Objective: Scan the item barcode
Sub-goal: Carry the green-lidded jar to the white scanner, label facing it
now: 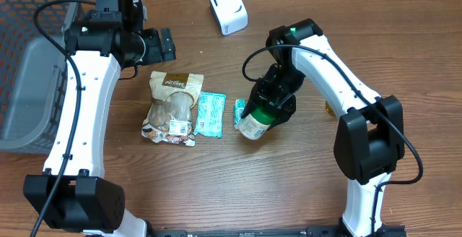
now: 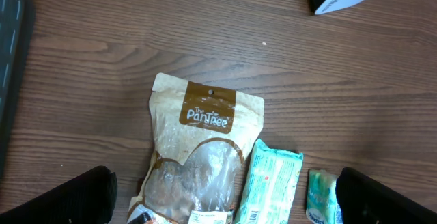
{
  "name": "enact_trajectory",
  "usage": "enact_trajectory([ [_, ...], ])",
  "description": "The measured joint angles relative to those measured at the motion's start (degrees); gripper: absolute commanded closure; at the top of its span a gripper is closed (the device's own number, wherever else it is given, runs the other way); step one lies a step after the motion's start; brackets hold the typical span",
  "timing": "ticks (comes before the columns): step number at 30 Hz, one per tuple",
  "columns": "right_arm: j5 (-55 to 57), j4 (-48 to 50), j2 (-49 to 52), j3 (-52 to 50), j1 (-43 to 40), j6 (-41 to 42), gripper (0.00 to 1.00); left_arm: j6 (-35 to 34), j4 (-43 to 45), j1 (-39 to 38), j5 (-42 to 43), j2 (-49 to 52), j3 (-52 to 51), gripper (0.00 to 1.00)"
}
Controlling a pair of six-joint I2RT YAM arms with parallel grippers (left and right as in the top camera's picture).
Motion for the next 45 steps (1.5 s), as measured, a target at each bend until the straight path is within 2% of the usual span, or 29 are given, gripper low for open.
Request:
enact_trajectory([
  [5, 7.3, 6.8, 0.0, 0.0, 0.0, 0.0, 0.9, 0.0, 0.0, 0.0, 0.0, 0.0, 0.0, 0.0],
  [7, 9.6, 8.4, 0.0, 0.0, 0.0, 0.0, 0.96, 0.0, 0.0, 0.0, 0.0, 0.0, 0.0, 0.0],
  [13, 17.5, 14.6, 0.0, 0.0, 0.0, -0.5, 0.96, 0.0, 0.0, 0.0, 0.0, 0.0, 0.0, 0.0],
  [16, 20.2, 15.9, 0.0, 0.1, -0.6, -4.3, 0.96, 0.0, 0.0, 0.0, 0.0, 0.0, 0.0, 0.0],
  [18, 20.3, 13.9, 0.1, 1.3, -1.3, -7.2, 0.92, 0.0, 0.0, 0.0, 0.0, 0.0, 0.0, 0.0],
  [22, 18.7, 8.2, 0.2, 13.1, -3.5, -11.1, 0.92, 0.0, 0.0, 0.0, 0.0, 0.0, 0.0, 0.0],
  [26, 17.7, 8.9, 0.2, 26.3, -4.4, -12.4, 0.94, 0.0, 0.0, 0.0, 0.0, 0.0, 0.0, 0.0],
  [28, 17.2, 10.7, -0.2, 29.7, -4.3, -12.7, 0.95, 0.0, 0.0, 0.0, 0.0, 0.0, 0.0, 0.01],
  [34, 16.8, 23.9, -0.6, 30.3, -4.3, -13.3, 0.96, 0.0, 0.0, 0.0, 0.0, 0.0, 0.0, 0.0],
  [45, 19.3, 59.5, 0.3, 17.2, -4.2, -13.3, 0.96, 0.0, 0.0, 0.0, 0.0, 0.0, 0.0, 0.0],
])
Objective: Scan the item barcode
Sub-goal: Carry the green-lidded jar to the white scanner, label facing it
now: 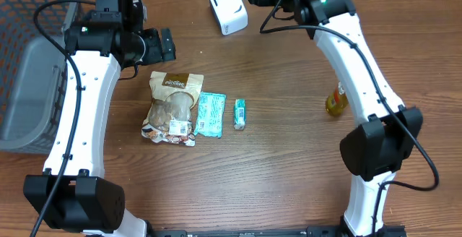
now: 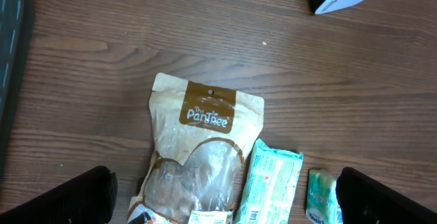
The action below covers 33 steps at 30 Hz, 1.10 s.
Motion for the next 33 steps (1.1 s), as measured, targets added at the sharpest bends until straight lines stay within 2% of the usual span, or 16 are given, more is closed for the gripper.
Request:
enact_trajectory([
  [5, 0.8, 13.4, 1.3, -6.4, 0.3, 1.4, 0.96, 0.0, 0.0, 0.0, 0.0, 0.0, 0.0, 0.0],
  [15, 3.4, 26.8, 9.5, -7.1, 1.7, 5.2, 0.95, 0.0, 0.0, 0.0, 0.0, 0.0, 0.0, 0.0],
  [24, 5.7, 34.4, 17.5, -7.5, 2.8, 7.1, 0.95, 0.0, 0.0, 0.0, 0.0, 0.0, 0.0, 0.0],
  [33, 6.2, 41.1, 18.1, -8.1, 2.8, 9.9, 0.94, 0.0, 0.0, 0.0, 0.0, 0.0, 0.0, 0.0],
])
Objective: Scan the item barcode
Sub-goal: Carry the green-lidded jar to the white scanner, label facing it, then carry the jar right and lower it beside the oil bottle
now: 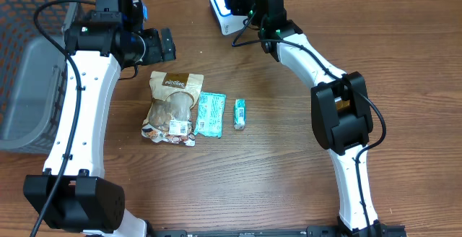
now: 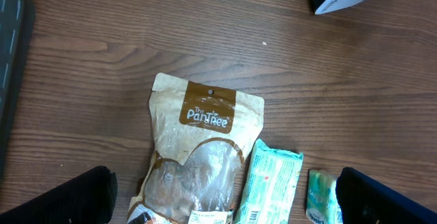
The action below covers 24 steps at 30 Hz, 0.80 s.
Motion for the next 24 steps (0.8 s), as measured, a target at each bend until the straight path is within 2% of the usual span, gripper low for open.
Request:
enact_trajectory([
  [8, 0.0, 2.8, 3.1, 0.0, 0.0, 2.8, 0.86, 0.0, 0.0, 0.0, 0.0, 0.0, 0.0, 0.0],
  [15, -0.9, 4.9, 4.7, 0.0, 0.0, 3.3, 0.83, 0.0, 0.0, 0.0, 0.0, 0.0, 0.0, 0.01],
  [18, -4.5, 5.2, 4.7, 0.0, -0.2, 3.4, 0.81, 0.0, 0.0, 0.0, 0.0, 0.0, 0.0, 0.0],
  [21, -7.9, 3.7, 4.5, 0.0, -0.5, 3.6, 0.8, 0.0, 0.0, 0.0, 0.0, 0.0, 0.0, 0.01],
  [24, -10.0, -2.6, 2.6, -0.2, -1.1, 3.8, 0.8, 0.0, 0.0, 0.0, 0.0, 0.0, 0.0, 0.0],
])
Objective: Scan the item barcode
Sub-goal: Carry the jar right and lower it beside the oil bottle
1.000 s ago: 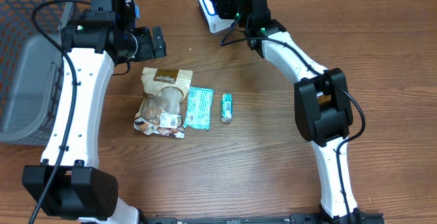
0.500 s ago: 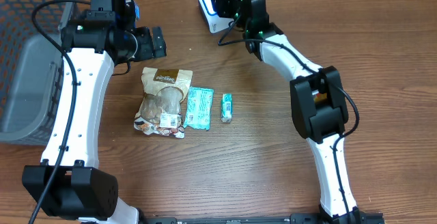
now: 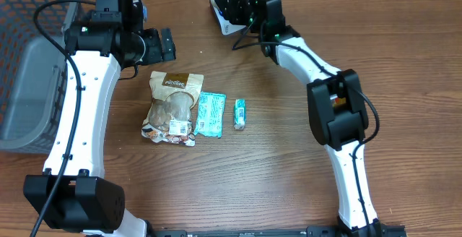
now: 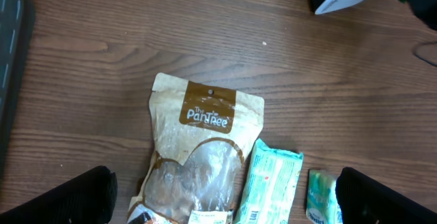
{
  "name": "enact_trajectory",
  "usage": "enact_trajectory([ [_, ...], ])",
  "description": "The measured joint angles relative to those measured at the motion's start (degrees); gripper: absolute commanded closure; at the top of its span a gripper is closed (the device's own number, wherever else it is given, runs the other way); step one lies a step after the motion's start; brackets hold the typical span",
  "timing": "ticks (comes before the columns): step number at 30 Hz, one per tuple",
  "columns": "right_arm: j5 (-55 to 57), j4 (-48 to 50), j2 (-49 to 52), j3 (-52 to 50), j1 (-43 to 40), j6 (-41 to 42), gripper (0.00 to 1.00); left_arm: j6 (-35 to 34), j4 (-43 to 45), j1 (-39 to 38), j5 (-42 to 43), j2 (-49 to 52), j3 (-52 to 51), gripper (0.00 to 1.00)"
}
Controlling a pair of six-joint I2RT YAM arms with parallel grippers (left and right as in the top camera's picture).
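Observation:
The white barcode scanner (image 3: pixel 221 7) stands at the table's far edge, and its corner shows in the left wrist view. My right gripper (image 3: pixel 237 4) is pressed close in front of it, shut on a green bottle that its dark body almost wholly hides. The right gripper's edge also shows at the top right of the left wrist view. My left gripper (image 3: pixel 159 46) hangs open above the snack bag, holding nothing, with its fingers (image 4: pixel 82 195) spread wide.
A brown Pan Tree snack bag (image 3: pixel 172 107), a teal packet (image 3: pixel 211 114) and a small green packet (image 3: pixel 240 113) lie side by side mid-table. A grey mesh basket (image 3: pixel 29 71) fills the left edge. The right arm (image 3: pixel 317 63) stretches across the table's right half.
My right gripper has shifted a little further left over the scanner, and its edge now shows in the left wrist view. The left arm and the packets have not moved.
My right gripper was shut on a green bottle lying beside the small green packet. Then the bottle was off the table and the gripper was up near the scanner. It then stood in front of the scanner, and now sits closer over it.

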Motion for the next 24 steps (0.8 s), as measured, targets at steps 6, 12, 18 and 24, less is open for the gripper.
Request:
enact_trajectory([
  [6, -3.5, -27.2, -13.1, -0.3, -3.0, 0.5, 0.8, 0.0, 0.0, 0.0, 0.0, 0.0, 0.0, 0.0],
  [12, -4.9, -61.8, -27.9, 0.5, -7.0, -2.6, 0.78, 0.0, 0.0, 0.0, 0.0, 0.0, 0.0, 0.0],
  [18, -1.1, -82.0, -29.3, -0.6, -8.5, -7.7, 0.76, 0.0, 0.0, 0.0, 0.0, 0.0, 0.0, 0.0],
  [24, 6.1, -82.9, -28.5, -10.4, -8.0, -9.3, 0.75, 0.0, 0.0, 0.0, 0.0, 0.0, 0.0, 0.0],
])
